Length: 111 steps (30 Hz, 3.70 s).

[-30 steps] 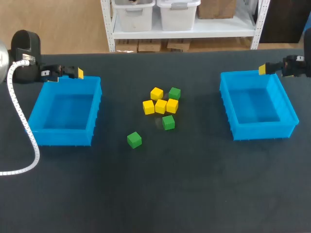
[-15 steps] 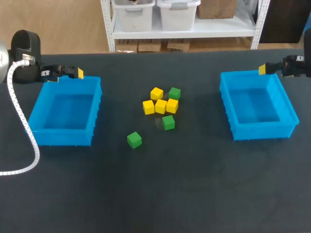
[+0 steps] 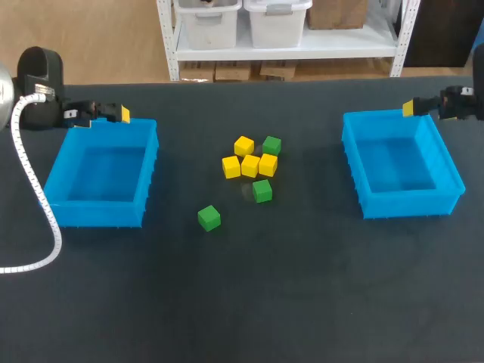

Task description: Put the green cubes in the right bin and the yellow cubes in the left bin.

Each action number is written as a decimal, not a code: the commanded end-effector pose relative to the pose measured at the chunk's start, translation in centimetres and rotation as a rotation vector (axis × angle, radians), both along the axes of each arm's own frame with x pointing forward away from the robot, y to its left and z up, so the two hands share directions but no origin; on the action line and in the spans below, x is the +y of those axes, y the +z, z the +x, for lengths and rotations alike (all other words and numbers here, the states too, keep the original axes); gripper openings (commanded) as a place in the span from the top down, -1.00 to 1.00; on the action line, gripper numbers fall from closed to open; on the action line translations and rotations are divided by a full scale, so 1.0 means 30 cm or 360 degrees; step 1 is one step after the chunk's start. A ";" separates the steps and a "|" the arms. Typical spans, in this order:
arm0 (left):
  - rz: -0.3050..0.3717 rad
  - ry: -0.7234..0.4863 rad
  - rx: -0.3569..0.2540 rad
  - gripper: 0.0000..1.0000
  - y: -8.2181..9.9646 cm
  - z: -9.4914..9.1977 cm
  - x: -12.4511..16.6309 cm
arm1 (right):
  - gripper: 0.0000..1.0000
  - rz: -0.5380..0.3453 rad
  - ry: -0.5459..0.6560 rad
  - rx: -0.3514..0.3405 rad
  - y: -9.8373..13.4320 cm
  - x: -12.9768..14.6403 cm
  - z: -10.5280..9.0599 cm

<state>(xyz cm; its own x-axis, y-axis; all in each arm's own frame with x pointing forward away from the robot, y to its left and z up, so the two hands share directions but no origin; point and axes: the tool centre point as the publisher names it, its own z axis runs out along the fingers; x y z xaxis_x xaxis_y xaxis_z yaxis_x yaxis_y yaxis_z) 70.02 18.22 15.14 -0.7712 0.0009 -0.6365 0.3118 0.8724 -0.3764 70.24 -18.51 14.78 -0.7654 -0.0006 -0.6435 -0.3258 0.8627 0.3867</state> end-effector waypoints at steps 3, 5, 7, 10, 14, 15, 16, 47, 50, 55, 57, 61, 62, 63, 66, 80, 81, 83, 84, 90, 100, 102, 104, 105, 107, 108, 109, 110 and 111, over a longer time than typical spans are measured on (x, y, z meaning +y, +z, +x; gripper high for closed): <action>-0.0013 -0.0010 -0.0009 -1.00 -0.005 0.000 0.006 | -1.00 -0.0001 -0.0001 0.0000 0.002 0.000 -0.002; -0.0013 -0.0010 -0.0009 -1.00 -0.005 0.000 0.006 | -1.00 -0.0001 -0.0001 0.0000 0.002 0.000 -0.002; -0.0013 -0.0010 -0.0009 -1.00 -0.005 0.000 0.006 | -1.00 -0.0001 -0.0001 0.0000 0.002 0.000 -0.002; -0.0013 -0.0010 -0.0009 -1.00 -0.005 0.000 0.006 | -1.00 -0.0001 -0.0001 0.0000 0.002 0.000 -0.002; -0.0013 -0.0010 -0.0009 -1.00 -0.005 0.000 0.006 | -1.00 -0.0039 0.0013 0.0020 0.012 0.008 0.008; -0.0013 -0.0010 -0.0009 -1.00 -0.005 0.000 0.006 | -1.00 -0.0053 0.0015 0.0017 0.017 0.013 0.014; -0.0013 -0.0010 -0.0009 -1.00 -0.005 0.000 0.006 | -1.00 -0.0068 0.0027 0.0018 0.025 0.018 0.021; -0.0013 -0.0010 -0.0009 -1.00 -0.005 0.000 0.006 | -1.00 -0.0883 0.0827 0.0110 -0.010 0.524 0.426; -0.0013 -0.0010 -0.0009 -1.00 -0.005 0.000 0.006 | -1.00 -0.0923 0.0857 0.0133 -0.047 0.566 0.448; -0.0013 -0.0010 -0.0009 -1.00 -0.005 0.000 0.006 | -1.00 -0.0998 0.0911 0.0208 -0.121 0.614 0.472; -0.0013 -0.0010 -0.0009 -1.00 -0.005 0.000 0.006 | -1.00 -0.1021 0.0905 0.0247 -0.160 0.620 0.483; -0.0013 -0.0010 -0.0009 -1.00 -0.005 0.000 0.006 | -1.00 -0.1038 0.0859 0.0314 -0.221 0.620 0.496; -0.0013 -0.0010 -0.0009 -1.00 -0.005 0.000 0.006 | -1.00 -0.1041 0.0856 0.0329 -0.234 0.621 0.496; -0.0013 -0.0010 -0.0009 -1.00 -0.005 0.000 0.006 | -1.00 -0.1048 0.0859 0.0335 -0.246 0.624 0.494; -0.0013 -0.0010 -0.0009 -1.00 -0.005 0.000 0.006 | -1.00 -0.1088 0.0871 0.0364 -0.280 0.644 0.483; -0.0013 -0.0010 -0.0009 -1.00 -0.005 0.000 0.006 | -1.00 -0.1135 0.0925 0.0424 -0.352 0.699 0.387; -0.0013 -0.0010 -0.0009 -1.00 -0.005 0.000 0.006 | -1.00 -0.1132 0.0930 0.0426 -0.354 0.699 0.379; -0.0013 -0.0010 -0.0009 -1.00 -0.005 0.000 0.006 | -1.00 -0.1130 0.0934 0.0429 -0.361 0.698 0.366; -0.0013 -0.0010 -0.0009 -1.00 -0.005 0.000 0.006 | -1.00 -0.1128 0.0937 0.0430 -0.364 0.700 0.360; -0.0013 -0.0010 -0.0009 -1.00 -0.005 0.000 0.006 | -1.00 -0.1125 0.0945 0.0445 -0.380 0.716 0.322; -0.0013 -0.0010 -0.0009 -1.00 -0.005 0.000 0.006 | -1.00 -0.1144 0.1000 0.0476 -0.428 0.752 0.279; -0.0013 -0.0010 -0.0009 -1.00 -0.005 0.000 0.006 | -1.00 -0.1149 0.1004 0.0483 -0.439 0.758 0.277; -0.0013 -0.0010 -0.0009 -1.00 -0.005 0.000 0.006 | -1.00 -0.1151 0.1001 0.0496 -0.450 0.761 0.278; -0.0013 -0.0010 -0.0009 -1.00 -0.005 0.000 0.006 | -1.00 -0.1153 0.1001 0.0498 -0.455 0.763 0.281; -0.0013 -0.0010 -0.0009 -1.00 -0.005 0.000 0.006 | -1.00 -0.1156 0.0995 0.0504 -0.465 0.765 0.293; -0.0013 -0.0010 -0.0009 -1.00 -0.005 0.000 0.006 | -1.00 -0.1158 0.0987 0.0509 -0.471 0.765 0.300; -0.0013 -0.0010 -0.0009 -1.00 -0.005 0.000 0.006 | -1.00 -0.1159 0.0984 0.0510 -0.475 0.765 0.306; -0.0013 -0.0010 -0.0009 -1.00 -0.005 0.000 0.006 | -1.00 -0.1153 0.0973 0.0519 -0.479 0.764 0.314; -0.0013 -0.0010 -0.0009 -1.00 -0.005 0.000 0.006 | -1.00 -0.1146 0.0967 0.0523 -0.480 0.764 0.318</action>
